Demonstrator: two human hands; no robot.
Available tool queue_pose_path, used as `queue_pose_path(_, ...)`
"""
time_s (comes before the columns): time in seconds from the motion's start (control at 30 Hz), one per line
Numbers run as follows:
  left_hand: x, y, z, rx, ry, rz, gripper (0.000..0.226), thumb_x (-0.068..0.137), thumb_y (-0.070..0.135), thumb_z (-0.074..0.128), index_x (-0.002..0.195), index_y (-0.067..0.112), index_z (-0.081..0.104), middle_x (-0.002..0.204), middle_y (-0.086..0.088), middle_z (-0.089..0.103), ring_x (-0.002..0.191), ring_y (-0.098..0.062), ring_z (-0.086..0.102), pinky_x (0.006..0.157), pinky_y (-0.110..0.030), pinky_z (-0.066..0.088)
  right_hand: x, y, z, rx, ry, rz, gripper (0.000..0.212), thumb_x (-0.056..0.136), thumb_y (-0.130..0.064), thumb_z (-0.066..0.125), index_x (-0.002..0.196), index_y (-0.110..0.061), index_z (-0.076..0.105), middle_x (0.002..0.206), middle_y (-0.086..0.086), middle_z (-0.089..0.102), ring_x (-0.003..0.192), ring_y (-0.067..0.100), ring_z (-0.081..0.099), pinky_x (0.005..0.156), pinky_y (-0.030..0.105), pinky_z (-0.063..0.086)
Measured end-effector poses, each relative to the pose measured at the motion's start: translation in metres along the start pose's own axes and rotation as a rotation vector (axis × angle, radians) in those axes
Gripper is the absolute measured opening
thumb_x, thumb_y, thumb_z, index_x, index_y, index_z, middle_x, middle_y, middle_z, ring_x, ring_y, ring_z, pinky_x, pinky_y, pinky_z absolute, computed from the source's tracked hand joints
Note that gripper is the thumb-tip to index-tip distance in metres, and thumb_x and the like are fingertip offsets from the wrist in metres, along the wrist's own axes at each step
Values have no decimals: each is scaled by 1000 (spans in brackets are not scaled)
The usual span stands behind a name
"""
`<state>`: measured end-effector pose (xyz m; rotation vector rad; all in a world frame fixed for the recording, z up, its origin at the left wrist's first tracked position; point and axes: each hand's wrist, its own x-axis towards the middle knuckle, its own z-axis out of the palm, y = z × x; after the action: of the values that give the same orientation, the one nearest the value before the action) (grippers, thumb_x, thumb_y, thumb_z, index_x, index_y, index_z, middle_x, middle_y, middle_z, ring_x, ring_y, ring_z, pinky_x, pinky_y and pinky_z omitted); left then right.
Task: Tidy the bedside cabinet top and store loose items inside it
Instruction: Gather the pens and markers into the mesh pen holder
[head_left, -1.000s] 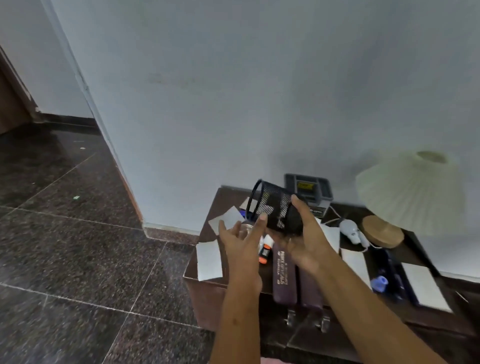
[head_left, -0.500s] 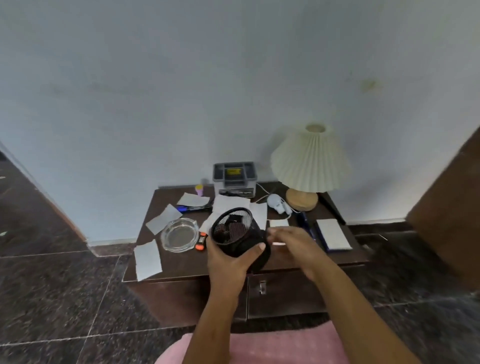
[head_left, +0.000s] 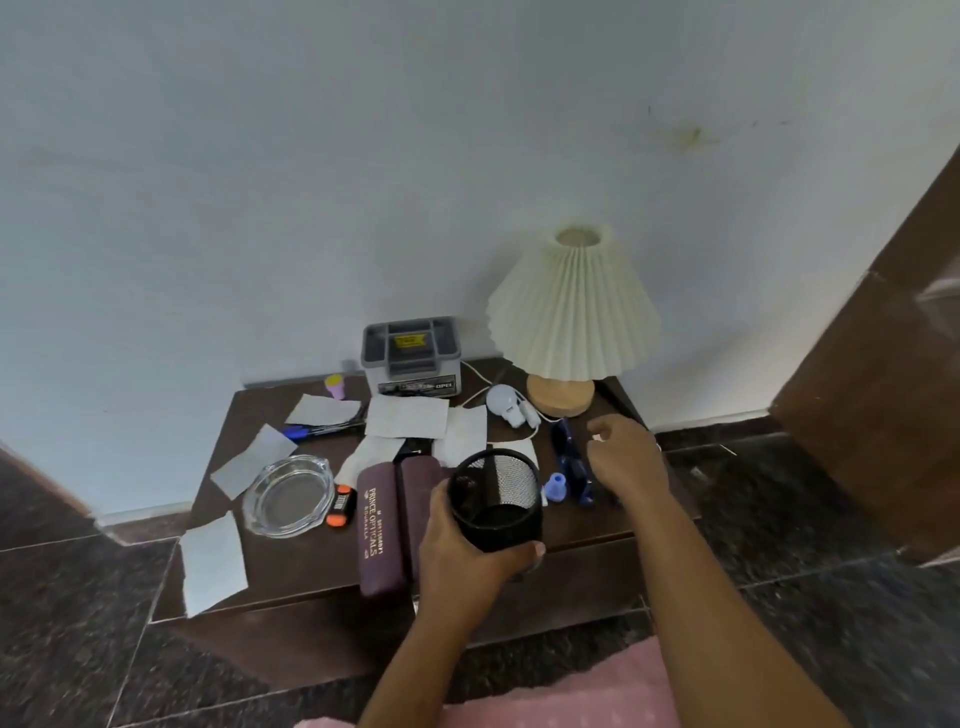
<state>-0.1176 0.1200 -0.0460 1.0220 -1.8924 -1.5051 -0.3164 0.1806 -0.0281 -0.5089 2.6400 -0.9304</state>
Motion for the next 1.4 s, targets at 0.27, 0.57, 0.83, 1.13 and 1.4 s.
queue_pose_path(0.27, 8, -3, 7, 59, 0, 48, 97, 44, 29, 91, 127, 29, 40, 118, 12, 53, 107, -9, 49, 86, -19, 38, 40, 16, -3, -373, 107, -24, 39, 97, -27, 39, 134, -23, 49, 136, 6, 49, 126, 30, 43, 100, 46, 35)
queue_pose_path(0.57, 18, -10, 27, 71, -18, 37, 95, 41, 32, 91, 122, 33, 41, 118, 11, 55, 106, -9, 51, 69, -3, 34, 83, 28, 3, -528, -187, 21, 49, 97, -47, 33, 134, -18, 46, 145, 8, 39, 134, 32, 36, 107, 53, 25)
queue_pose_path(0.83, 22, -21, 37, 97, -15, 13, 101, 39, 35, 91, 126, 33, 39, 116, 14, 52, 106, -9, 51, 80, -18, 39, 95, 39, 0, -276, 195, -76, 27, 90, 0, 52, 114, 0, 63, 117, 19, 61, 106, 32, 60, 89, 37, 49)
queue_pose_path(1.13, 16, -19, 44, 145, -48, 36, 99, 43, 36, 89, 128, 31, 37, 125, 9, 55, 110, -13, 52, 82, -19, 41, 45, 24, -22, 701, 517, 315, 34, 100, -11, 38, 132, -12, 49, 131, 17, 55, 112, 30, 58, 74, 26, 47)
queue_pose_path(1.4, 5, -4, 19, 210, -28, 87, 99, 44, 37, 88, 128, 31, 36, 127, 9, 55, 114, -14, 52, 89, -25, 44, -45, -16, -31, 1150, 193, 343, 31, 101, -11, 33, 109, -20, 62, 88, -3, 57, 83, 10, 55, 86, 32, 41)
